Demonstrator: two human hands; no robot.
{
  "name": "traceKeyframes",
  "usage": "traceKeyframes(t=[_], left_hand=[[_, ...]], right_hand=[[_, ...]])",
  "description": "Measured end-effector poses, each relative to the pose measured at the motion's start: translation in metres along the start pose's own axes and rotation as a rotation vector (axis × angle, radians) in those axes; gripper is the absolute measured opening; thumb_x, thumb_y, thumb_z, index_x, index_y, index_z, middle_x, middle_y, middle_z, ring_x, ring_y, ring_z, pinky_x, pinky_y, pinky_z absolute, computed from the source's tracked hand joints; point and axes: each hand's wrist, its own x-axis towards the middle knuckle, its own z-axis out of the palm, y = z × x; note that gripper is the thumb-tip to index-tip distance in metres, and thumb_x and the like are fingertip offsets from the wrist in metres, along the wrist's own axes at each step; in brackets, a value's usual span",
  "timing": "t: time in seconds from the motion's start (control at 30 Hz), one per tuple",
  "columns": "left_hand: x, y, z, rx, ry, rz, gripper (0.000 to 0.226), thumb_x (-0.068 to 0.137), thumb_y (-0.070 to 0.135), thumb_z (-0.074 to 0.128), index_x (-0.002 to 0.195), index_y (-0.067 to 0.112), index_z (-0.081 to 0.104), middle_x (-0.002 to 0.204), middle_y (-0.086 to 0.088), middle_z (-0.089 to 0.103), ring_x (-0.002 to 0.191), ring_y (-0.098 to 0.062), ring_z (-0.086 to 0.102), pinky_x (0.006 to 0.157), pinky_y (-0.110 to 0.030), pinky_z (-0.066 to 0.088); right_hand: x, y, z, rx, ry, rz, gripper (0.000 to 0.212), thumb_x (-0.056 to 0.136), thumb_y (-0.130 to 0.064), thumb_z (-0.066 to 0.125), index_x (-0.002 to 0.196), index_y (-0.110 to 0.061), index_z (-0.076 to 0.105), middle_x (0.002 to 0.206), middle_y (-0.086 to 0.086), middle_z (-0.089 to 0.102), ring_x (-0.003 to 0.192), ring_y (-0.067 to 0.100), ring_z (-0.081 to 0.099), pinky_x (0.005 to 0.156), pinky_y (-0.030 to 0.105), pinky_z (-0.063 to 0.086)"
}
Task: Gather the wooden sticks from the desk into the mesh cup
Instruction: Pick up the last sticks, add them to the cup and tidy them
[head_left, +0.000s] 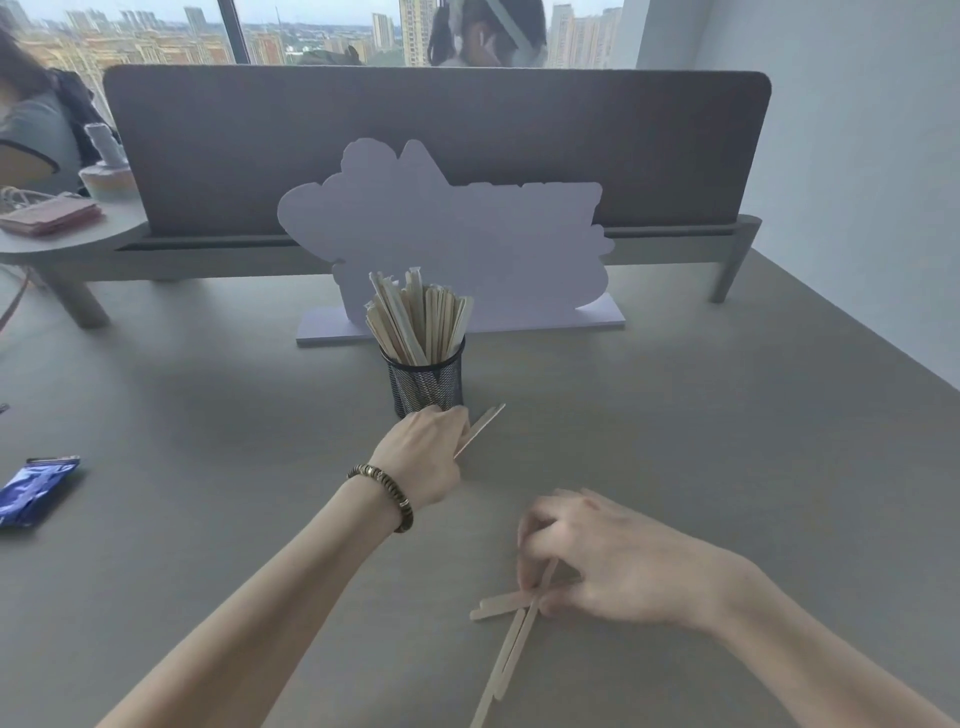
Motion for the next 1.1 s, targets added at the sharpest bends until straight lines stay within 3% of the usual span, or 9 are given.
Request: traceKeyframes(t=[0.1, 0.23, 0.37, 0.5, 0.6, 0.67, 0.8, 0.93, 1.1], left_hand=[[-0.005, -0.004, -0.001, -0.037, -0.023, 0.013, 0.035, 0.079, 0.002, 0.052, 0.111, 0.015, 0.055, 0.109, -0.009, 0.054, 0.100, -0.031, 0.057, 0.084, -0.038, 0.049], [-0.013, -0.009, 0.000, 0.028, -0.006, 0.015, 0.023, 0.085, 0.004, 0.049, 0.105, 0.010, 0.057, 0.108, -0.010, 0.050, 0.102, -0.031, 0.054, 0.085, -0.042, 0.050], [-0.022, -0.012, -0.004, 0.236, 0.034, 0.011, 0.009, 0.091, 0.011, 0.049, 0.094, 0.016, 0.056, 0.102, -0.008, 0.055, 0.099, -0.030, 0.055, 0.072, -0.036, 0.045], [-0.026, -0.018, -0.008, 0.293, 0.024, -0.004, 0.011, 0.091, 0.012, 0.052, 0.082, 0.019, 0.050, 0.095, -0.007, 0.064, 0.089, -0.032, 0.063, 0.064, -0.033, 0.042], [-0.028, -0.020, -0.011, 0.278, -0.028, -0.032, 0.004, 0.089, 0.015, 0.053, 0.086, 0.014, 0.055, 0.098, -0.007, 0.067, 0.091, -0.033, 0.065, 0.066, -0.033, 0.047], [-0.029, -0.022, -0.013, 0.251, -0.068, -0.047, 0.015, 0.083, 0.012, 0.052, 0.093, 0.012, 0.063, 0.099, -0.008, 0.069, 0.092, -0.033, 0.065, 0.071, -0.034, 0.052], [-0.032, -0.024, -0.016, 0.228, -0.109, -0.060, 0.017, 0.081, 0.013, 0.053, 0.094, 0.012, 0.063, 0.098, -0.008, 0.067, 0.092, -0.033, 0.064, 0.072, -0.034, 0.051], [-0.034, -0.027, -0.016, 0.232, -0.116, -0.001, 0.015, 0.080, 0.012, 0.053, 0.092, 0.009, 0.062, 0.099, -0.010, 0.066, 0.090, -0.034, 0.063, 0.073, -0.037, 0.053], [-0.035, -0.032, -0.019, 0.230, -0.152, 0.033, 0.020, 0.074, 0.014, 0.055, 0.090, 0.009, 0.065, 0.094, -0.010, 0.068, 0.087, -0.033, 0.064, 0.074, -0.038, 0.056]], right_hand=[[0.001, -0.001, 0.002, -0.022, -0.005, -0.009, 0.023, 0.087, -0.033, 0.070, 0.110, -0.029, 0.071, 0.113, -0.011, 0.060, 0.110, 0.009, 0.052, 0.098, 0.029, 0.038], [0.003, -0.001, 0.003, -0.062, 0.003, 0.001, 0.017, 0.091, -0.025, 0.066, 0.108, -0.027, 0.072, 0.107, -0.007, 0.065, 0.101, 0.013, 0.060, 0.088, 0.024, 0.040], [0.002, -0.003, -0.004, -0.012, -0.011, 0.049, 0.015, 0.090, -0.020, 0.064, 0.103, -0.024, 0.070, 0.101, -0.007, 0.064, 0.094, 0.013, 0.062, 0.074, 0.017, 0.035], [0.002, -0.006, -0.003, -0.036, -0.030, 0.073, 0.019, 0.088, -0.016, 0.057, 0.099, -0.024, 0.069, 0.099, -0.007, 0.059, 0.098, 0.013, 0.060, 0.082, 0.020, 0.041], [0.002, -0.008, -0.001, -0.051, -0.051, 0.081, 0.020, 0.086, -0.016, 0.054, 0.099, -0.025, 0.066, 0.102, -0.006, 0.063, 0.099, 0.013, 0.058, 0.083, 0.025, 0.043], [0.002, -0.009, -0.002, -0.052, -0.069, 0.092, 0.018, 0.087, -0.016, 0.055, 0.100, -0.025, 0.062, 0.098, -0.008, 0.065, 0.092, 0.013, 0.058, 0.077, 0.025, 0.042], [0.001, -0.013, -0.006, -0.013, -0.083, 0.107, 0.024, 0.084, -0.014, 0.057, 0.104, -0.027, 0.061, 0.087, -0.015, 0.059, 0.079, 0.006, 0.051, 0.062, 0.012, 0.036], [0.006, -0.016, -0.004, -0.011, -0.044, 0.072, 0.028, 0.084, -0.013, 0.054, 0.107, -0.024, 0.066, 0.089, -0.013, 0.056, 0.078, 0.004, 0.047, 0.065, 0.010, 0.035], [0.017, -0.027, -0.002, 0.003, -0.041, 0.061, 0.019, 0.091, -0.013, 0.048, 0.103, -0.017, 0.063, 0.100, -0.002, 0.048, 0.089, 0.015, 0.049, 0.078, 0.024, 0.037]])
